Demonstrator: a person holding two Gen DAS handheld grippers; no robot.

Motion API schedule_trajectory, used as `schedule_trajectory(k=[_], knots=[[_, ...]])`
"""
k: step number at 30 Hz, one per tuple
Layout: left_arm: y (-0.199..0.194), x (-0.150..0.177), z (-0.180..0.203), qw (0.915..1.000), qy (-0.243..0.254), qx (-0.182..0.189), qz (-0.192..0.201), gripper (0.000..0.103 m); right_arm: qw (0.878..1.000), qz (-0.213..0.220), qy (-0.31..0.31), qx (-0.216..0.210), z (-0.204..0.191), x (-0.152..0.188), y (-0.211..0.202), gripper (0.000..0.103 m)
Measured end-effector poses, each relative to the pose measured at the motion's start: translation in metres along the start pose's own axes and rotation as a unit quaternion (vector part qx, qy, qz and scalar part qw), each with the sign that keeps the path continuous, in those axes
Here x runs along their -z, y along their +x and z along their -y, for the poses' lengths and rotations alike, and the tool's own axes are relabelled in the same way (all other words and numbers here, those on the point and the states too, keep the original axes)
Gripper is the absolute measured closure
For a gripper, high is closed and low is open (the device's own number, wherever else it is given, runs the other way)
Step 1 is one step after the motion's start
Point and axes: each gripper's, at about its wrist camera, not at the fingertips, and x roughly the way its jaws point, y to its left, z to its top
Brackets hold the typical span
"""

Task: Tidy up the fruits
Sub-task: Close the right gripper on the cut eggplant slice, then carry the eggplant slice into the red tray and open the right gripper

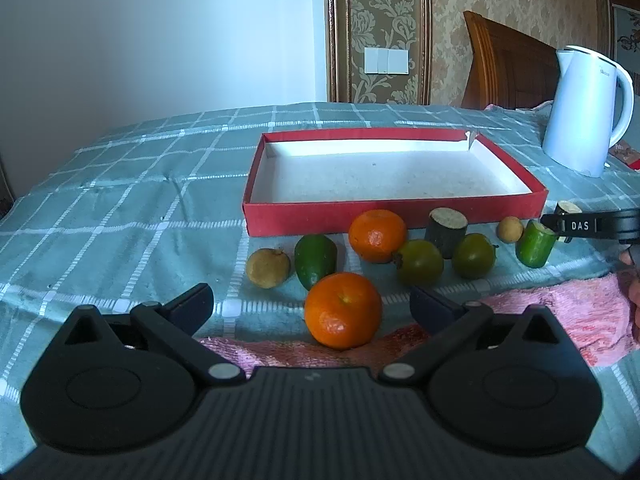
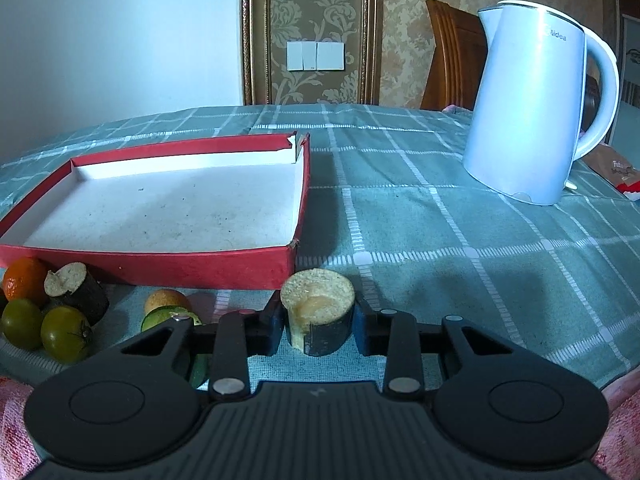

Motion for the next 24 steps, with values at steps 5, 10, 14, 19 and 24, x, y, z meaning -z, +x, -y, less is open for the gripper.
schedule_trajectory(k=[5,10,14,19,24], knots=[[-0.008,0.000,-0.001,0.9999,-0.001,0.005,0.015,0.000,1.000,0.005,0.023,-0.006,0.006,0.002,-0.002,0.070],[-0.016,0.001,0.000,0.9995,0.004,0.008,0.030,0.000,0.999,0.012,0.046,-0.009,0.014,0.003,-0.011,0.070],[-0.011,0.001,0.003,0.9997,0.007,0.004,0.025,0.000,0.999,0.023,0.047,-0.014,0.014,0.002,-0.021,0.070],[-0.003,0.001,0.008,0.9997,0.010,0.007,0.022,0.000,0.999,0.029,0.037,-0.026,0.007,-0.004,-0.032,0.070],[0.007,0.001,0.011,0.9997,0.010,0.017,0.018,0.000,0.998,0.033,0.021,-0.048,-0.004,-0.019,-0.034,0.070]])
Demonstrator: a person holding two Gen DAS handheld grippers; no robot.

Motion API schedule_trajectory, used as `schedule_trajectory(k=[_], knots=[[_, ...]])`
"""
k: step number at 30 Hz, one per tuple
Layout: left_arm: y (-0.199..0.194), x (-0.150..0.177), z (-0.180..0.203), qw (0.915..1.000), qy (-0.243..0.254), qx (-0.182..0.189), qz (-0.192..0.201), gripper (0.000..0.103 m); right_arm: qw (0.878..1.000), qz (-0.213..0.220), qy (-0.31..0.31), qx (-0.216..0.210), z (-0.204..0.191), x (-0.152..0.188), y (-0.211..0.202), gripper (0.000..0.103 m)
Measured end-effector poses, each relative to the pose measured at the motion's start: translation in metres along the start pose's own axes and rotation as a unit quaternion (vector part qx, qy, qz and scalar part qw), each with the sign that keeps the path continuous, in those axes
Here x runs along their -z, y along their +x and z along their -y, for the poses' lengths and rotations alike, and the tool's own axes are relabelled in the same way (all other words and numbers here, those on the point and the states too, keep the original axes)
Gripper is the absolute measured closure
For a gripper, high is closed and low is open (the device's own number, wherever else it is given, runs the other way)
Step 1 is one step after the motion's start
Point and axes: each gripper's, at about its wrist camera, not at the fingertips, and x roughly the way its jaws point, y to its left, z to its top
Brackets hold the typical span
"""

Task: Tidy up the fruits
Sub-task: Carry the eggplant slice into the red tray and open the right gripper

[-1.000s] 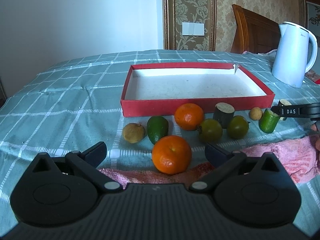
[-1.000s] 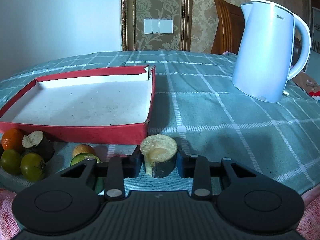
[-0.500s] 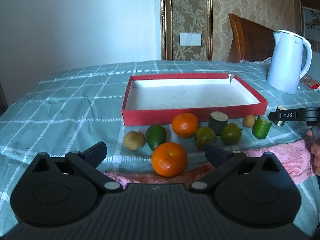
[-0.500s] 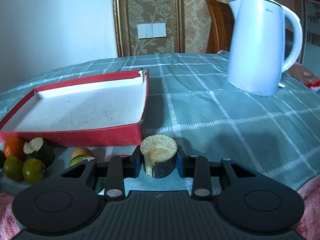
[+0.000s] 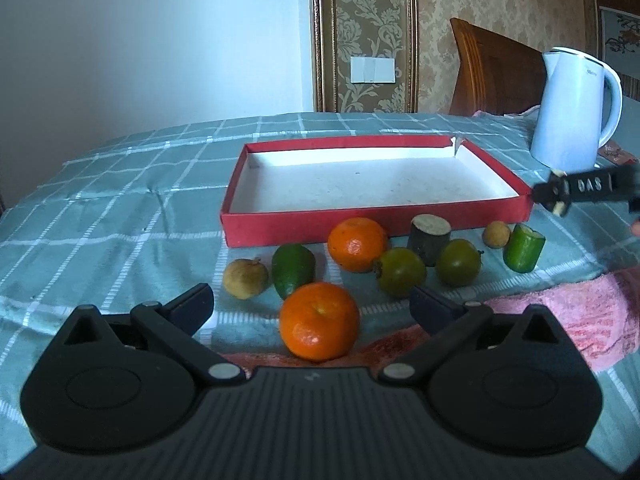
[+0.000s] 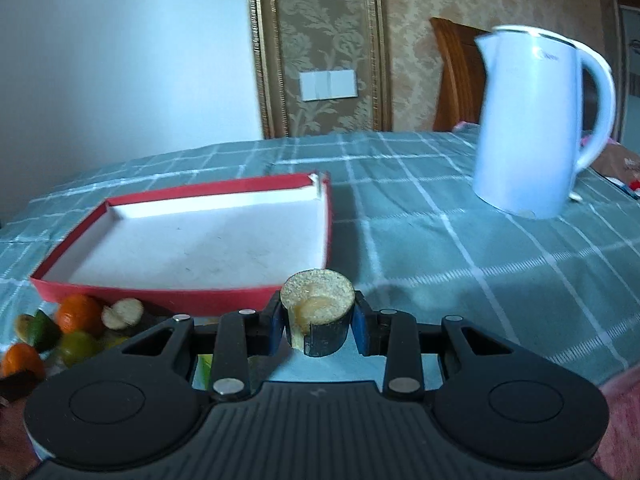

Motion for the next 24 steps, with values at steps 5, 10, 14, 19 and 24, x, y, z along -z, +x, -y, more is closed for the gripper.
schedule_trajectory(k=[5,10,14,19,24], knots=[[0.005,0.003,-0.001,0.9997,-0.005,0.021,-0.005,0.016,1.000,0.006,-0.026,0.002,-0.016,-0.014,0.007,0.070],[0.013,0.009,-0.009,0.9985,-0.029,0.038,-0.026,0.034,0.999,0.009,-0.033,-0.008,-0.029,-0.020,0.011,0.070],[0.012,0.010,-0.005,0.9992,-0.012,0.034,-0.017,0.058,0.999,0.009,-0.046,-0.013,-0.040,-0.025,0.016,0.070],[0.012,0.010,-0.007,0.9992,-0.017,0.034,-0.012,0.063,0.998,0.003,-0.060,-0.015,-0.049,-0.034,0.028,0.070],[0.010,0.009,-0.015,0.9987,-0.029,0.041,-0.009,0.063,0.997,0.004,-0.077,-0.009,-0.058,-0.047,0.039,0.070]])
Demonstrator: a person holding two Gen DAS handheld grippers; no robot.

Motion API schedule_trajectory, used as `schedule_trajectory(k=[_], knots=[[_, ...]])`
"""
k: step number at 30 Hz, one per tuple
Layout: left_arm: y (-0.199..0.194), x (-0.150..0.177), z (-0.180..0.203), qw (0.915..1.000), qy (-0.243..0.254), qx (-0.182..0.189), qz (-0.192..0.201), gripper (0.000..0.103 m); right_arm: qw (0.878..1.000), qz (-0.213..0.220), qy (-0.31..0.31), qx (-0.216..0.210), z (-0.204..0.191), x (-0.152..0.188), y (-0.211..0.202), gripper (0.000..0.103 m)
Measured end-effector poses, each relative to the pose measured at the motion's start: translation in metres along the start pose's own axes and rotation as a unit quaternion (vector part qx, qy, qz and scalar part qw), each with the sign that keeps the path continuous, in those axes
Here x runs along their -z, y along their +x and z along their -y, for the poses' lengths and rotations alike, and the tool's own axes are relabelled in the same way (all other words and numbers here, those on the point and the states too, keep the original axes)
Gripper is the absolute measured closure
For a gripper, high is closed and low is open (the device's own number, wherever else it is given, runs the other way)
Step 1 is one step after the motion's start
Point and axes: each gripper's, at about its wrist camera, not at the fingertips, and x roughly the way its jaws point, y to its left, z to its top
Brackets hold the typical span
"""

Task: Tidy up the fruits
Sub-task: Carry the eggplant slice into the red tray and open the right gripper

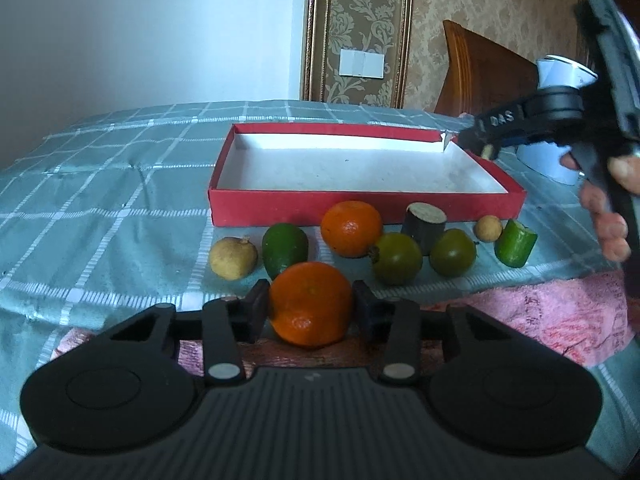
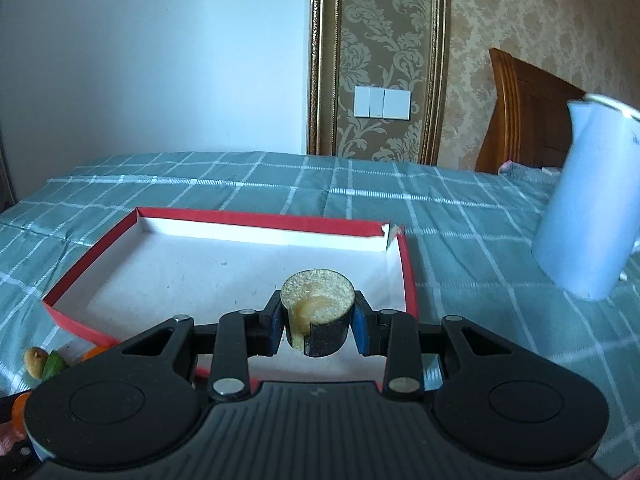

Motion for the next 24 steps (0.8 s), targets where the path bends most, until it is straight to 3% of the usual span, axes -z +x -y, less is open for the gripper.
schedule_trajectory(k=[6,14,24], knots=[[-0.002,0.001,-0.010,0.9997,-0.017,0.017,0.007,0.063,0.999,-0.026,-0.020,0.002,-0.009,-0.014,0.031,0.070],[-0.003,0.003,-0.002,0.9997,0.007,0.018,0.014,0.063,0.995,-0.096,-0.009,-0.003,-0.008,-0.012,0.082,0.070],[0.000,0.002,-0.001,0.9997,0.010,0.021,0.008,0.063,0.993,-0.114,-0.030,0.008,-0.016,-0.010,0.093,0.069]])
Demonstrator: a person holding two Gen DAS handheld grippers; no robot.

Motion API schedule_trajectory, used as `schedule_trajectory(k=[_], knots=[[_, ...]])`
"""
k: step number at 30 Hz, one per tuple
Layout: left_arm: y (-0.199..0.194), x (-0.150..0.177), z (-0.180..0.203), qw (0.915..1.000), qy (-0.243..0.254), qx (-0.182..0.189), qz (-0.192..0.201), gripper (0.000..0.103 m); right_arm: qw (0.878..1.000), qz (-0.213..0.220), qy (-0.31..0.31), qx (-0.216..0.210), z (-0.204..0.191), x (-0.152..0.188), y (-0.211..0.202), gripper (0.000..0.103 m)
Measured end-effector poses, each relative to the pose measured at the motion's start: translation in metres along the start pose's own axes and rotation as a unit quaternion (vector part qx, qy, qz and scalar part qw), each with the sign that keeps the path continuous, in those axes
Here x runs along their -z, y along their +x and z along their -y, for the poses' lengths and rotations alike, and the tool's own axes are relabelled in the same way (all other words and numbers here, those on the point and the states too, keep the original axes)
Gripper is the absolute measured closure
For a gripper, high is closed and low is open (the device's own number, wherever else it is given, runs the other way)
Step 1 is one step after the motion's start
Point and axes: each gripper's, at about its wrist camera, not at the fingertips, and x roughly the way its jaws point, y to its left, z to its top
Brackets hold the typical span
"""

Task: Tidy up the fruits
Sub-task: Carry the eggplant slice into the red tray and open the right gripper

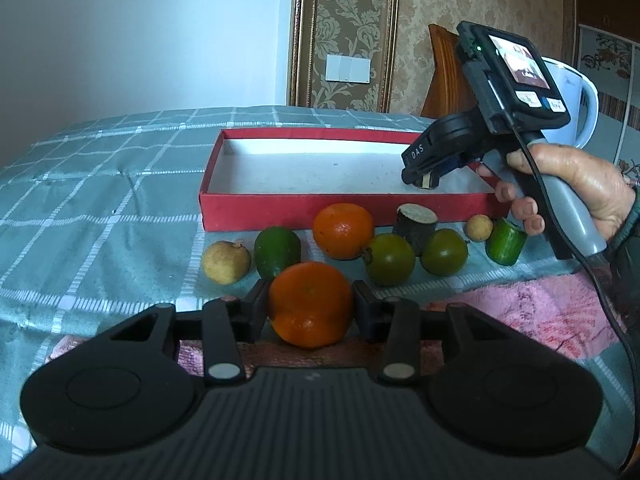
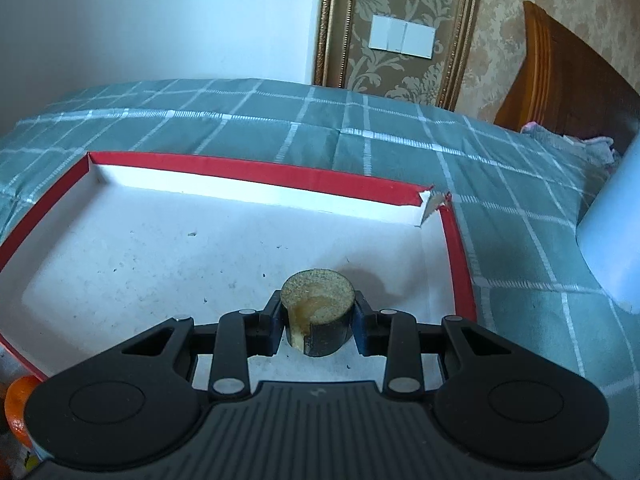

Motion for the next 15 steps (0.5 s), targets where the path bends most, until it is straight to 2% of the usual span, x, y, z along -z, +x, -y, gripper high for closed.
schedule_trajectory(k=[2,3,4,6,10,15], knots=[[0.001,0.000,0.000,1.0000,0.000,0.000,-0.001,0.063,1.000,-0.001,-0.002,0.000,0.001,0.000,-0.001,0.068],[0.001,0.000,0.000,1.0000,0.000,0.000,-0.002,0.063,1.000,0.000,-0.002,0.001,0.002,-0.001,-0.001,0.061],[0.001,0.000,0.001,1.0000,0.000,0.000,-0.001,0.063,1.000,0.003,0.001,0.003,0.003,-0.001,-0.004,0.050],[0.001,0.000,0.001,1.0000,0.002,0.000,-0.002,0.063,1.000,0.019,0.014,0.001,0.008,0.001,-0.013,0.036],[0.002,0.000,0.003,1.0000,0.007,-0.003,-0.002,0.063,0.998,0.056,0.030,-0.007,0.015,0.007,-0.037,0.036],[0.003,0.000,0.003,1.0000,0.008,-0.003,-0.002,0.063,0.995,0.079,0.053,-0.025,0.024,0.023,-0.062,0.036]])
